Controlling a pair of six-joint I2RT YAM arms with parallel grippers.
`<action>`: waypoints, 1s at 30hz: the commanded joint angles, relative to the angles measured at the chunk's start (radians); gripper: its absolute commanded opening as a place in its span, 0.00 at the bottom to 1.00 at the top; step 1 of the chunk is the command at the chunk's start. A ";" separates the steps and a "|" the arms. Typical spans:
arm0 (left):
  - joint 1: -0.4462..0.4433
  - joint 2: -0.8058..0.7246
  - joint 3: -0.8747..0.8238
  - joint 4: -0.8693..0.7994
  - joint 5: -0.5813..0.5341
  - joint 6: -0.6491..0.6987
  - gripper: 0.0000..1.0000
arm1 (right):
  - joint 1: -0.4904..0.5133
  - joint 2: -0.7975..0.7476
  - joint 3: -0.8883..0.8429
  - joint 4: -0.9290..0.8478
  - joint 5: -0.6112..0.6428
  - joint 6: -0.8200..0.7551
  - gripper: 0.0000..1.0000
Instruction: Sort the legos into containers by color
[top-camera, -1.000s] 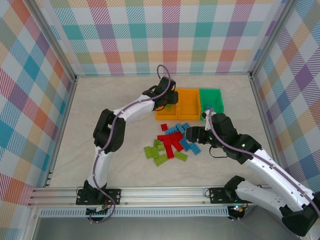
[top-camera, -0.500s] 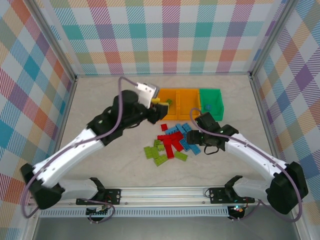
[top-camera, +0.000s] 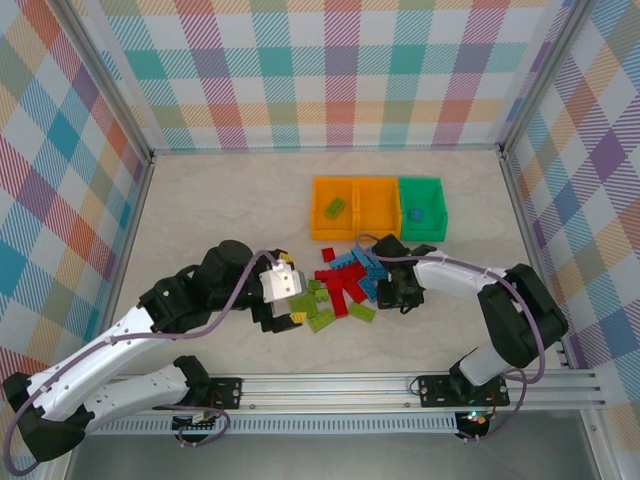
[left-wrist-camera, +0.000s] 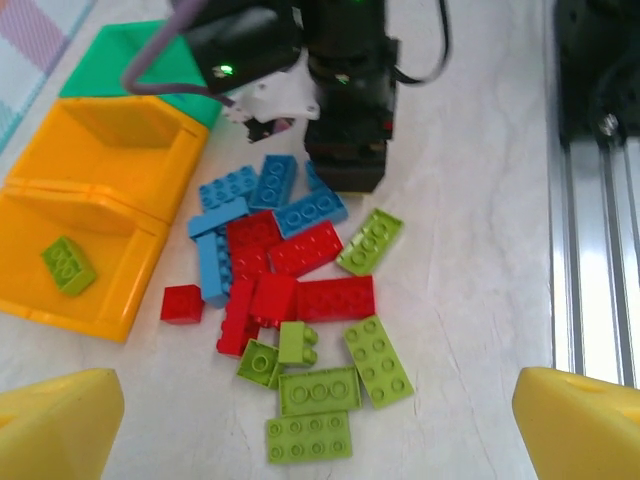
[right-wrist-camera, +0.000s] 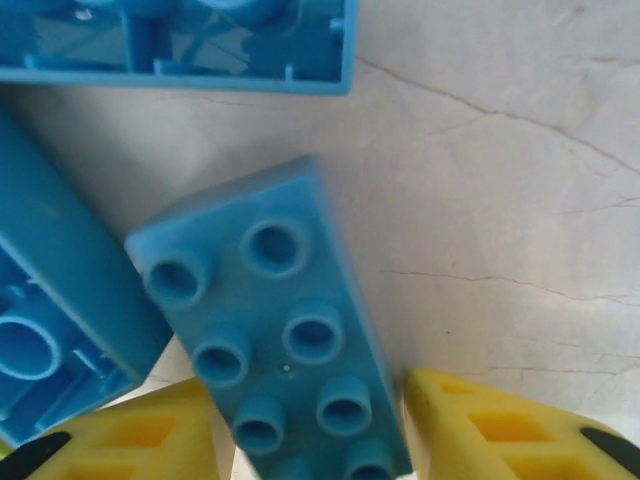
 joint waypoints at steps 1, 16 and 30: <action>-0.011 -0.038 -0.037 0.028 0.067 0.143 1.00 | -0.004 0.006 0.017 -0.002 -0.005 0.010 0.35; -0.008 -0.046 -0.083 0.187 0.005 0.011 1.00 | -0.148 -0.265 0.173 0.020 0.179 -0.059 0.17; -0.006 -0.014 -0.100 0.203 -0.087 -0.050 1.00 | -0.476 0.324 0.628 0.142 -0.032 -0.203 0.23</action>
